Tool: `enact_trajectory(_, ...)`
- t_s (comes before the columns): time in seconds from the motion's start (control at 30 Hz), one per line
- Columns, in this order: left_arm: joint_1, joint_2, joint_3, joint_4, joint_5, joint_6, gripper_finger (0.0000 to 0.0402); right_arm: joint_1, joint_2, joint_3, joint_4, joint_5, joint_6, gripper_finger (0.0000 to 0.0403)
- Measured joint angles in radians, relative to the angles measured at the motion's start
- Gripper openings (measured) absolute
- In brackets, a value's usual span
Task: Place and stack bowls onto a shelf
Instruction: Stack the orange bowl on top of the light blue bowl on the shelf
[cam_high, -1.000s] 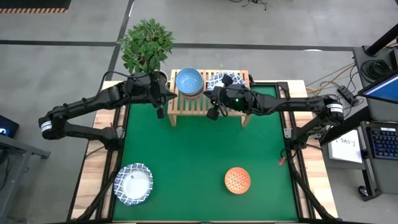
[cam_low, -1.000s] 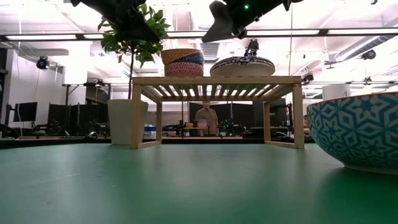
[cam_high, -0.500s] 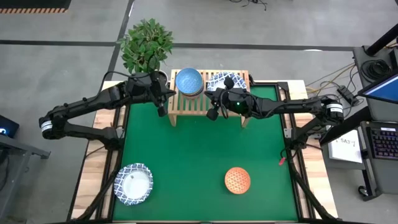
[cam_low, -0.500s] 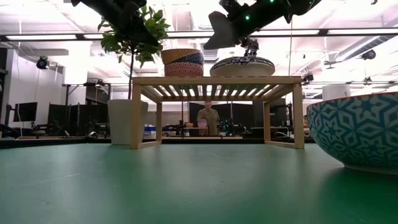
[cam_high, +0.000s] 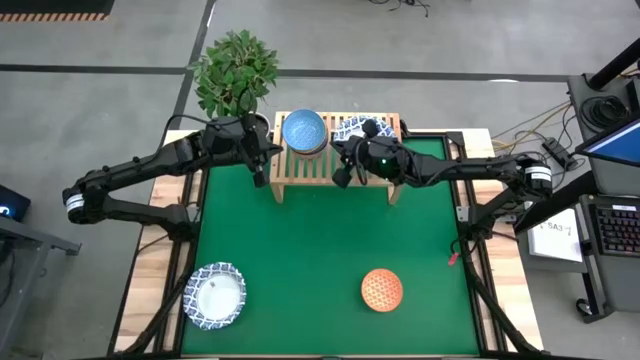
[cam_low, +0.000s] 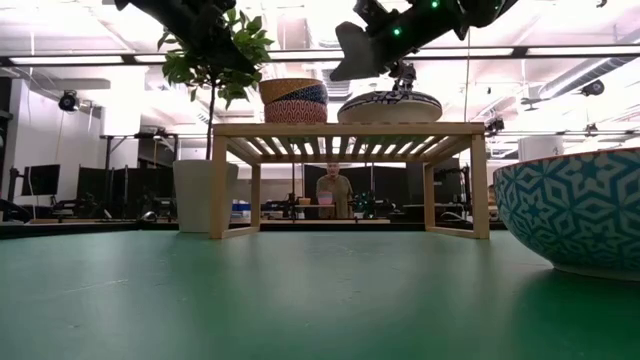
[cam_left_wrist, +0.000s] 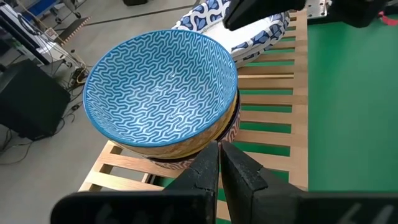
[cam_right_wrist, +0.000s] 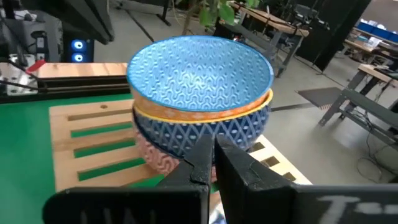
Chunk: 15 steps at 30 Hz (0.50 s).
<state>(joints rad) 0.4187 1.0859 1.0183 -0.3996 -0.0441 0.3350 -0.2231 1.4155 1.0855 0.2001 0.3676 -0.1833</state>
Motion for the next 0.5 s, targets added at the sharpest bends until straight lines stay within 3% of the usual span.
enact_trajectory(0.5, 0.002, -0.001, -0.007, 0.017, -0.002, 0.005, 0.0, -0.022, 0.0, 0.0, 0.073, 0.0, -0.036, 0.0009)
